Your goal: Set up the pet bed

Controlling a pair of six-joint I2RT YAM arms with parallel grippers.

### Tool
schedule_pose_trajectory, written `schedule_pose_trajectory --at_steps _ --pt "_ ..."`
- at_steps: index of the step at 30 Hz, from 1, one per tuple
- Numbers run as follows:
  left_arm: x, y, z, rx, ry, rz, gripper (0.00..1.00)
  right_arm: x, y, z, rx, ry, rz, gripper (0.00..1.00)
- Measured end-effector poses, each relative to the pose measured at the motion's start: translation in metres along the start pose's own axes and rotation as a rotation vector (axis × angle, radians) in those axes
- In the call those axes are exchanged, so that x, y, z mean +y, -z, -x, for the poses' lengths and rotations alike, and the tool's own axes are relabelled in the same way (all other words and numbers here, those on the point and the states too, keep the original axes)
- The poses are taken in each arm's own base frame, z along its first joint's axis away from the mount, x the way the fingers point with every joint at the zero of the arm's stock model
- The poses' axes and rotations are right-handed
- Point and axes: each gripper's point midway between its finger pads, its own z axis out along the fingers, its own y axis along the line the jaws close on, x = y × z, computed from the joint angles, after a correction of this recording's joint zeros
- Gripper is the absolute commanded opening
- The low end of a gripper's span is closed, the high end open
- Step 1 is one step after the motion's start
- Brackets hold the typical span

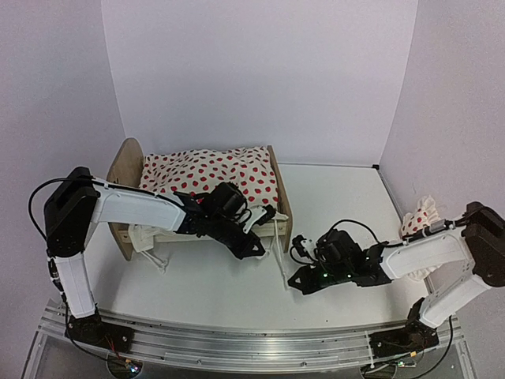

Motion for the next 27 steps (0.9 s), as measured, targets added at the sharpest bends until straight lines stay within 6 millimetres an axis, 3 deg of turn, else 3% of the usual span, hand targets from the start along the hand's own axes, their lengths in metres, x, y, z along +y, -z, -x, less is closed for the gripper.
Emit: schedule_pose_trajectory --at_steps 4,10,13,16,20,27 --pt "-0.008 0.008 0.001 0.000 0.010 -0.043 0.00 0.016 -0.021 -0.002 0.028 0.013 0.048 0.02" --pt "-0.007 0.013 -0.003 0.006 0.037 -0.057 0.00 0.030 -0.040 0.007 0.016 0.002 0.076 0.28" --pt "-0.003 0.012 -0.008 0.009 0.060 -0.053 0.00 0.029 -0.035 0.014 -0.023 -0.004 0.064 0.29" --pt "0.001 0.012 -0.012 0.012 0.087 -0.046 0.00 0.022 -0.015 0.024 -0.106 0.006 0.026 0.26" --pt "0.007 0.013 -0.010 0.003 0.105 -0.039 0.00 0.020 0.009 0.059 -0.270 0.026 -0.032 0.29" --pt "0.001 0.015 -0.004 -0.016 0.115 -0.080 0.00 0.028 0.011 0.087 -0.389 0.130 -0.039 0.40"
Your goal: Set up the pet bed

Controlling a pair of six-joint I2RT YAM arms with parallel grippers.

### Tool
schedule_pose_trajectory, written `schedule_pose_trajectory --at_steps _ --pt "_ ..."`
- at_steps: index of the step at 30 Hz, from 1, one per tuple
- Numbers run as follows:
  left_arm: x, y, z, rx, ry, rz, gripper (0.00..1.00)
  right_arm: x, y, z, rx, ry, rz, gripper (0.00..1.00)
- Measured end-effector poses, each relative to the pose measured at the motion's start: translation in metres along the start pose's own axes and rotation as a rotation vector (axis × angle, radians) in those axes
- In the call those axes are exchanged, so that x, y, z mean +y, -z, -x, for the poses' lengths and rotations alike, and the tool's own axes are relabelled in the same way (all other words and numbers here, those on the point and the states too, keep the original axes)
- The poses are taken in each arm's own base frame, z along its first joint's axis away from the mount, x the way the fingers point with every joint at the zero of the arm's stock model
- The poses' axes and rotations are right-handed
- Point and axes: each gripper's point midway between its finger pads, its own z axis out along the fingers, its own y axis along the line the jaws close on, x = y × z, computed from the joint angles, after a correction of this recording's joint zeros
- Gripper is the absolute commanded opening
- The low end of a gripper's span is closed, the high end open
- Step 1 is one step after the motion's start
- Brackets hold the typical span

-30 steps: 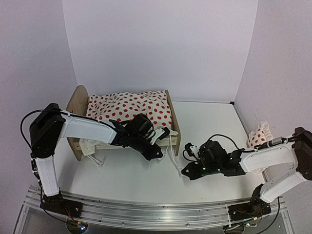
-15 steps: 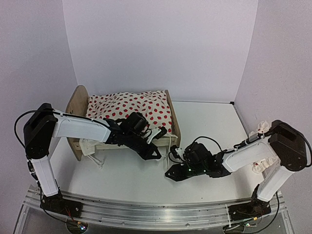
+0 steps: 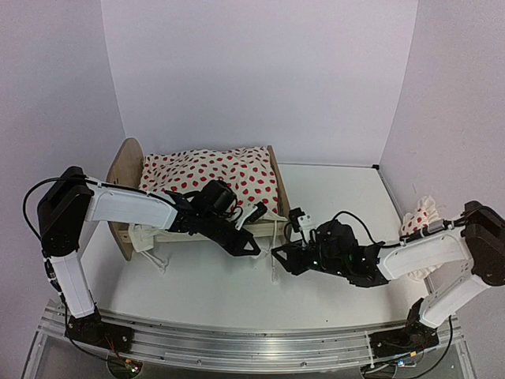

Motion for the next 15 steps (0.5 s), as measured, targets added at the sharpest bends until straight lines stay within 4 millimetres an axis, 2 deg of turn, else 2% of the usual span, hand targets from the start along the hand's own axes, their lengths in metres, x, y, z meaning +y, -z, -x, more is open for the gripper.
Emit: schedule_pose_trajectory --at_steps 2,6,15 --pt "-0.003 0.000 -0.001 0.004 0.004 -0.017 0.00 0.007 0.003 0.004 -0.057 0.048 0.050 0.42" --pt "-0.007 0.000 -0.002 0.010 0.022 -0.041 0.00 0.006 0.009 -0.017 -0.068 0.200 0.092 0.43" --pt "-0.014 0.001 -0.003 0.020 0.030 -0.083 0.00 0.018 -0.020 -0.020 -0.111 0.624 0.126 0.42"
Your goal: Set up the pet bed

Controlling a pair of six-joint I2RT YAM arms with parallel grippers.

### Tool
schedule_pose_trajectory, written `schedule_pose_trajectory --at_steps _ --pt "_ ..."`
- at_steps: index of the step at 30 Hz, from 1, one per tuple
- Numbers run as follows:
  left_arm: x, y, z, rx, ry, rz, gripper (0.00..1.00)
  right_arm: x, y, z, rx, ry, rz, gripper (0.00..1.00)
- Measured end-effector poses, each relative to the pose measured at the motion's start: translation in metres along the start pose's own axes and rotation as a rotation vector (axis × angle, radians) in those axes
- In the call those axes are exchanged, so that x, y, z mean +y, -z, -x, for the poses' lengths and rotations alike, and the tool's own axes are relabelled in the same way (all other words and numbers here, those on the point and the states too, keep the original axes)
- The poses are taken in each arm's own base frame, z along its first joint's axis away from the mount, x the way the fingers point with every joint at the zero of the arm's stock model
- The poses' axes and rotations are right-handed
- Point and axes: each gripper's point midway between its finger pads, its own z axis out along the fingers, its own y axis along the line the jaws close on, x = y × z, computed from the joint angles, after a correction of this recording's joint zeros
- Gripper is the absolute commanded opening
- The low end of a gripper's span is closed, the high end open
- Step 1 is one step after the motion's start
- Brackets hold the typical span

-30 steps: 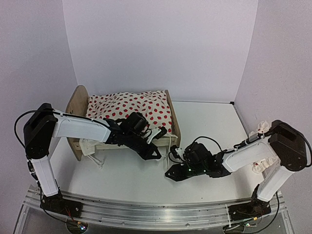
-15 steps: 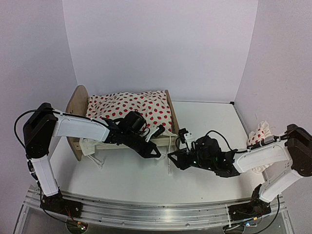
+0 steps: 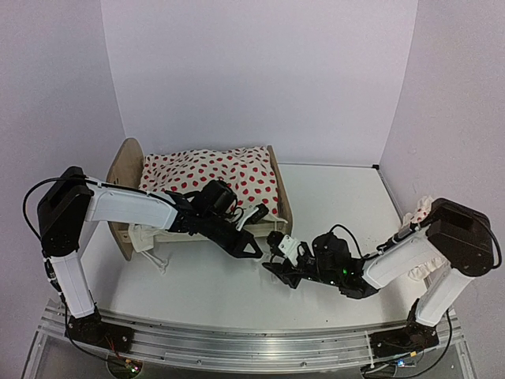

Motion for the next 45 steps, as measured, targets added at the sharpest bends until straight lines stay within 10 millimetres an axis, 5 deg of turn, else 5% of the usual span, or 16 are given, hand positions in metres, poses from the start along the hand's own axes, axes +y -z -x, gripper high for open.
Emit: schedule_pose_trajectory --at_steps 11,20,27,35,45 --pt "0.000 0.002 0.004 -0.010 0.015 -0.007 0.00 -0.003 -0.022 0.007 -0.027 0.175 -0.035 0.00" --pt "-0.006 0.002 0.009 -0.025 0.005 -0.033 0.02 -0.011 -0.011 0.008 -0.037 0.092 -0.082 0.00" --pt "-0.011 0.002 0.012 -0.032 -0.010 -0.051 0.44 -0.017 -0.003 0.003 -0.034 0.018 -0.120 0.00" --pt "0.010 0.002 0.023 -0.092 0.020 0.090 0.50 -0.024 0.014 -0.017 -0.005 -0.156 -0.167 0.00" --pt "0.009 -0.009 0.049 -0.256 0.076 0.212 0.54 -0.033 0.017 -0.012 -0.068 -0.414 -0.211 0.00"
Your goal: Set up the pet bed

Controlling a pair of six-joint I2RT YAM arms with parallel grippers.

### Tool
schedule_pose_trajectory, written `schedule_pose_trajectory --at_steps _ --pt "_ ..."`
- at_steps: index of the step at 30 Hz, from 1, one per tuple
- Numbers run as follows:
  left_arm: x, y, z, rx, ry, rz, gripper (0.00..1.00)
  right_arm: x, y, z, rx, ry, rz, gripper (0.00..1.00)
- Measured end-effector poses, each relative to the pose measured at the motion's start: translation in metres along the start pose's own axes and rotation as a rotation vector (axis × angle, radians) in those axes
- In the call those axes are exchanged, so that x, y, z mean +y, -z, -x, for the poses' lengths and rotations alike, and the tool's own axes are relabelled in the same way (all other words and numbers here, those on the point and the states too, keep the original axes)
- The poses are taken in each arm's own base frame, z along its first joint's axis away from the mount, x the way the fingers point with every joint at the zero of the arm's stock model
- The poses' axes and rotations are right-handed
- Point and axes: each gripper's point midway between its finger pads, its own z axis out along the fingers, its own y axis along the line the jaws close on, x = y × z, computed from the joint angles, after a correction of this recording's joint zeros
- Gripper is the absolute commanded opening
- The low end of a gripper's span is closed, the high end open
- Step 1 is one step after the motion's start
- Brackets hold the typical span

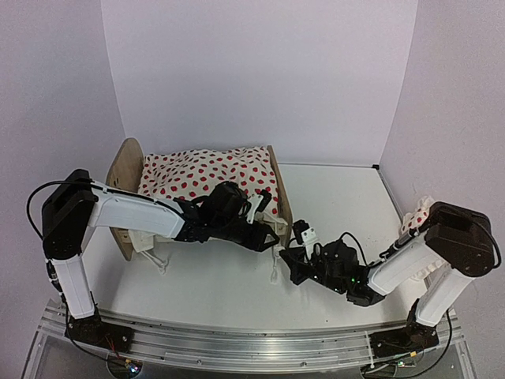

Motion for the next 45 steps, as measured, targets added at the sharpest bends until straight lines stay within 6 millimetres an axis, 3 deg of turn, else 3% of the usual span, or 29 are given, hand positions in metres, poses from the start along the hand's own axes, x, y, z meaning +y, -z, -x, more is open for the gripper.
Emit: schedule_pose_trajectory --at_steps 7,16,24,28,31,33,41,45 --pt "0.015 -0.021 0.003 -0.073 0.083 0.070 0.52 -0.005 0.002 -0.009 0.001 -0.098 -0.015 0.00" --pt "0.036 -0.048 -0.023 -0.062 0.160 0.184 0.46 -0.005 0.004 -0.008 -0.016 -0.143 -0.008 0.00" --pt "0.029 -0.061 -0.007 -0.116 0.212 0.214 0.49 -0.004 0.005 -0.010 -0.017 -0.181 0.003 0.00" --pt "0.025 -0.060 0.000 -0.150 0.236 0.231 0.33 -0.006 0.007 -0.016 -0.006 -0.191 0.002 0.00" --pt "0.032 -0.061 0.000 -0.172 0.225 0.272 0.10 -0.006 0.008 -0.017 -0.004 -0.197 0.005 0.00" --pt "0.037 -0.062 0.001 -0.185 0.211 0.299 0.00 -0.006 0.009 -0.017 -0.006 -0.201 0.006 0.00" --pt "0.043 -0.063 -0.003 -0.156 0.156 0.327 0.00 -0.010 0.009 -0.017 -0.014 -0.201 -0.015 0.00" --pt "0.042 -0.054 -0.011 -0.093 0.159 0.327 0.00 -0.016 0.006 -0.012 -0.023 -0.209 -0.040 0.00"
